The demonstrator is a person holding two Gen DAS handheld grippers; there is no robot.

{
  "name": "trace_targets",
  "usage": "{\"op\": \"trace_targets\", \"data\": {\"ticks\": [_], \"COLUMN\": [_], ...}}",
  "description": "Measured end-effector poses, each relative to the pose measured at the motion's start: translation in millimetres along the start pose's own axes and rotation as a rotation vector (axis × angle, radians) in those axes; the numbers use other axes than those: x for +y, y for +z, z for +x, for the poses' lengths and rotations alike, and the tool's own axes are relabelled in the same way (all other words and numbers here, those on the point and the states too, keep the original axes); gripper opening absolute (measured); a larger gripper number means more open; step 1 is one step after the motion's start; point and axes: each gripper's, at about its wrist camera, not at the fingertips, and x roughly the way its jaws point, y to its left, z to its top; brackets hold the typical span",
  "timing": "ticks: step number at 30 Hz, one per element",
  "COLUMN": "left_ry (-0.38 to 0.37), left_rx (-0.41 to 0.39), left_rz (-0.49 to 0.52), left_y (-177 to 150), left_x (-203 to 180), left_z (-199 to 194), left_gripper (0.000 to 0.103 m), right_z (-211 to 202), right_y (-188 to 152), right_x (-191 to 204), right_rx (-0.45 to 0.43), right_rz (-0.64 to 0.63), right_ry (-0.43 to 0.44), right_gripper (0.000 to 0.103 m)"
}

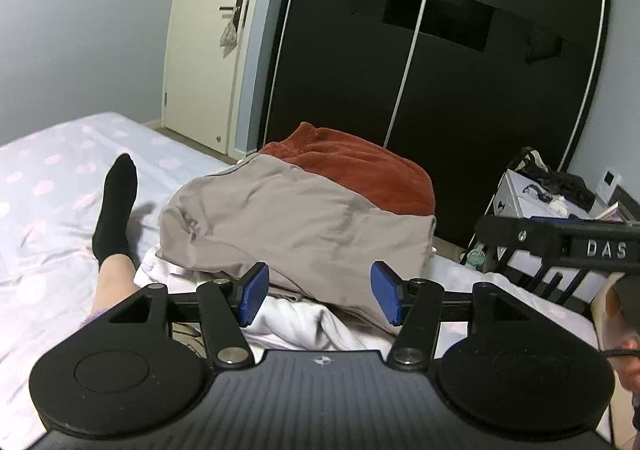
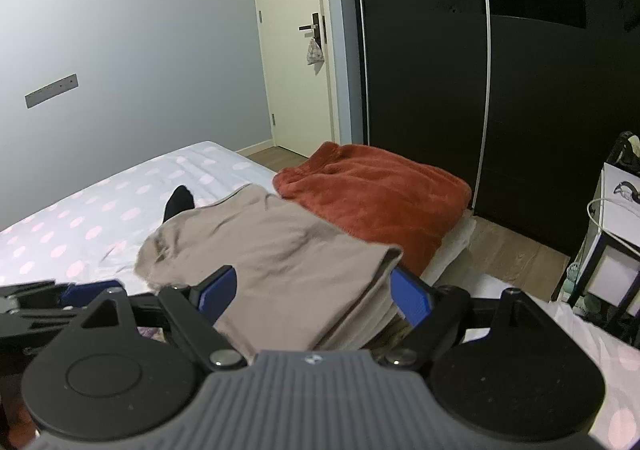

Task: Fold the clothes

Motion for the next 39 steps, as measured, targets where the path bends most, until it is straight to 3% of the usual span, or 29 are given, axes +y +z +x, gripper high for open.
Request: {"op": "trace_targets", "data": {"ticks": [3, 4, 13, 24, 39], "left_ry": [0.025, 0.033, 0.104, 0.209, 0.201], "left_rx": [-0.031, -0.045, -0.107, -0.084, -0.008], "left_rz": [0.010, 0.010, 0.064, 0.103, 0.123], "left_y": [-4.5, -6.4, -32.0, -61.2, -58.2], "left_x": [-8.2, -10.5, -29.1, -48.1, -56.6], "left_z": [-10.4, -13.6, -21.3, -16.9, -11.7], "left_gripper": [0.074, 0.075, 0.076, 0.077, 0.077], "right_z": [-8.5, -10.5, -22.3, -18.3, -19.5], "right_y": [-12.0, -16.1, -51.2, -79.1, -77.5], "right_x": [2.2, 2.5, -2.2, -0.1, -12.0], "right_rx": [-0.004, -0.004, 0.024, 0.028, 0.029], "right_rz": [0.018, 0.024, 0.050, -0.003, 0.021], "right_ry": [-0.028, -0.041, -0.062, -0.040, -0.029], "right_gripper": [0.088, 0.090, 0.095, 0.095, 0.096]}}
